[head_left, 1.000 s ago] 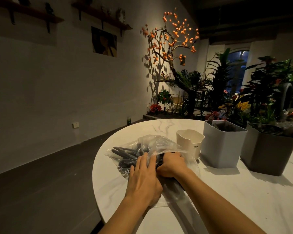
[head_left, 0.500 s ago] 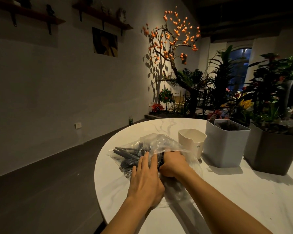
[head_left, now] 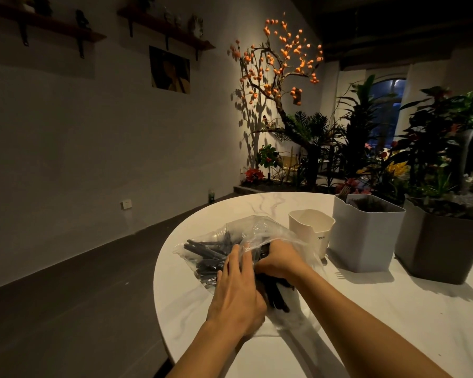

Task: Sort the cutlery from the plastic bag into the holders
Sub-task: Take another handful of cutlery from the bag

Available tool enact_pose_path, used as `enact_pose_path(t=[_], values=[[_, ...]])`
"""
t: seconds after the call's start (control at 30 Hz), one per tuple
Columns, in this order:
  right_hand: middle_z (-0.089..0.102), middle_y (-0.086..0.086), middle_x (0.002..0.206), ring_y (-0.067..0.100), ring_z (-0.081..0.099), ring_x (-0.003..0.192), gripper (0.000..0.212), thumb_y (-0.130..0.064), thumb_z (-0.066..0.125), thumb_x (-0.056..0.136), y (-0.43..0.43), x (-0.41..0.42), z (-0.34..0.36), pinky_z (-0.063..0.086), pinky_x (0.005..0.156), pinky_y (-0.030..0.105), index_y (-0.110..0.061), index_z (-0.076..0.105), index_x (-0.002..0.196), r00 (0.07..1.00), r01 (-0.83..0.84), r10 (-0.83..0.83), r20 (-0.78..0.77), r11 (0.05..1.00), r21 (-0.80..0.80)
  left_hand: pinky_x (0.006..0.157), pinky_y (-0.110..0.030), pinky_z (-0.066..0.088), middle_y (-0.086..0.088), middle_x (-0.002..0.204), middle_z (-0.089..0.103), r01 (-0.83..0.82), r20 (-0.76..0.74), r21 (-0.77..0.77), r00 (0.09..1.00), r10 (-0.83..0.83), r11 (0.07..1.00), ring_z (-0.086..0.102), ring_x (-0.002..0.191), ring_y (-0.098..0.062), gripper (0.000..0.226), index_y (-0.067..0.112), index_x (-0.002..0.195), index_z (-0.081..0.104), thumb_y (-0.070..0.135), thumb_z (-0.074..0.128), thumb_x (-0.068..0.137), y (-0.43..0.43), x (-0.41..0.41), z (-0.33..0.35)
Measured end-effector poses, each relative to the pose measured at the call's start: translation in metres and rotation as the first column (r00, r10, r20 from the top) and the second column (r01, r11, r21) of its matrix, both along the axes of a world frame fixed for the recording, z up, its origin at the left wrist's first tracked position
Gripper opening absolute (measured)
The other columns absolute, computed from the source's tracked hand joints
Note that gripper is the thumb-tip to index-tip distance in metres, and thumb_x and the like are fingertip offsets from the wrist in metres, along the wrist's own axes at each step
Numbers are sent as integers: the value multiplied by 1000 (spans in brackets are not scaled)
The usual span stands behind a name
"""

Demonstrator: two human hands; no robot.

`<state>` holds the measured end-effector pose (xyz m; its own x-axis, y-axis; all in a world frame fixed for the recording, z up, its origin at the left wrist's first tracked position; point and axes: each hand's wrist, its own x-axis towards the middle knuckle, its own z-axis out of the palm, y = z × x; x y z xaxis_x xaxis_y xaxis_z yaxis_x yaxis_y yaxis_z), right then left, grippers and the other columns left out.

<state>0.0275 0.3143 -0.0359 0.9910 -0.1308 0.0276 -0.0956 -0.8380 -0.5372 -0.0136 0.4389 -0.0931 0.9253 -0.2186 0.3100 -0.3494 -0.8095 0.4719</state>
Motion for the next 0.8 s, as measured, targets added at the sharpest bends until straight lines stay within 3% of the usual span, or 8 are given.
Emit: enact_pose_path(t=[0.13,0.23,0.33,0.57,0.73,0.8], values=[[71,7,86,20,69,83,29,-35,78,70,3,-1,-3,61,77,36,-14,70,87,999,15,-16,29,998,63,126,-41,15,2,170,-15,30,15,-28,999,-30,999,-1,158,-26,89,28,160,-14,22,51,100,2,2,-5],[69,3,82,20,67,83,32,-45,76,70,7,-3,-7,59,75,35,-16,67,80,999,32,-32,25,999,2,127,-42,19,5,170,-12,56,22,-70,998,-54,996,3,158,-25,91,30,160,-14,21,52,97,3,5,-7],[65,3,88,20,62,83,31,-44,72,78,13,-4,-10,48,69,29,-16,64,89,998,51,-48,36,995,-82,126,-44,22,5,170,-11,72,7,-68,997,-72,995,4,158,-25,97,30,160,-14,18,56,93,4,5,-7],[68,9,105,27,64,97,32,-37,63,84,12,-3,-7,55,84,36,-14,66,107,998,49,-41,37,970,-239,126,-42,21,2,171,-6,68,24,-70,997,-66,995,6,157,-23,89,27,161,-7,18,51,95,3,6,-5],[52,29,133,45,53,119,78,-22,71,81,7,-9,-13,49,97,47,-7,32,147,999,23,-43,-28,861,-508,126,-40,21,-2,170,-3,53,55,-38,997,-51,998,9,157,-23,83,22,161,-6,22,47,97,3,2,-4],[49,29,136,46,52,122,81,-20,69,85,9,-13,-12,48,98,48,-8,25,151,999,3,-34,-41,812,-583,126,-39,22,-3,170,-2,29,69,-15,997,-28,999,10,156,-23,81,21,161,-5,24,46,98,2,0,-3]])
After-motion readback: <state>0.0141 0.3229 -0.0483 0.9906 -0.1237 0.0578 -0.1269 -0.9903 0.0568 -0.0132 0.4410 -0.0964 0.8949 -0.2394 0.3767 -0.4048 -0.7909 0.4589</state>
